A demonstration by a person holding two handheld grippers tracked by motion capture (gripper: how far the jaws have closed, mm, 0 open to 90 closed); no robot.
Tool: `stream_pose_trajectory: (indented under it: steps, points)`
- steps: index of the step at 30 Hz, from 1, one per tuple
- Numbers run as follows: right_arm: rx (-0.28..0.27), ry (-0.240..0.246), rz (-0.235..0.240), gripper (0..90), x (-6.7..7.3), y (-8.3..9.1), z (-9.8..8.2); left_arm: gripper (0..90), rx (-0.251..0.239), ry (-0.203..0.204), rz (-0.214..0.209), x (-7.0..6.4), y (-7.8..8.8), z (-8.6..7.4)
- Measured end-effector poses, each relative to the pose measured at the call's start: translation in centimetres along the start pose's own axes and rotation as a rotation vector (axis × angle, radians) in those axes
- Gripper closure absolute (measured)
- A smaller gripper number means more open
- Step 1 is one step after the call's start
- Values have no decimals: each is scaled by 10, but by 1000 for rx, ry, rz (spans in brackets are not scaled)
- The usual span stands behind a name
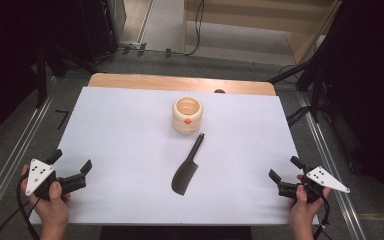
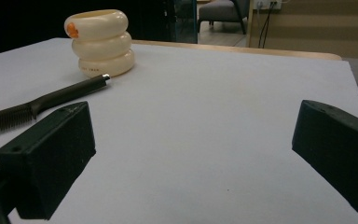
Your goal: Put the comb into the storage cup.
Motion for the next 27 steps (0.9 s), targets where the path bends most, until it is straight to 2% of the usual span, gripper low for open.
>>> stream_pose_trajectory:
  steps: [2,4,5,8,9,10,12,14,16,18,20,23,27]
  points:
    - [-4,-5,-1,100,1,2,1,0,1,5,-1,1,0,0]
    - [-1,-3,4,128,1,2,2,0,1,8,2,1,0,0]
    - [17,4,34,164,4,0,3,0,0,11,7,1,0,0]
    - [51,-2,72,284,12,-6,4,0,1,4,6,1,0,0]
    - [63,-4,68,359,13,-8,5,0,2,3,7,0,0,0]
    - [56,4,86,457,18,-10,8,0,2,2,7,0,0,0]
    - [68,15,109,584,24,-14,13,0,2,-4,7,0,0,0]
    - [100,66,127,714,32,-20,18,0,1,0,6,0,1,0]
    - [127,113,138,802,40,-26,24,0,0,1,2,0,1,0]
    - [145,129,179,879,47,-31,28,0,0,1,1,0,1,0]
    - [188,145,212,881,56,-41,32,0,1,0,0,0,1,0]
    - [246,186,225,881,64,-55,35,0,1,-4,0,-1,1,0]
    - [282,204,255,881,71,-72,41,0,2,-2,-1,-1,1,0]
Point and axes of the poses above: each handheld gripper's, and its own axes: y roughly backward along the jaws, z roughly out of its top, x roughly to its left, the point moved 8 cm from there along -y, roughly forward along the jaws, and after that the axes turned 14 degrees about z, right-handed, at the moved point
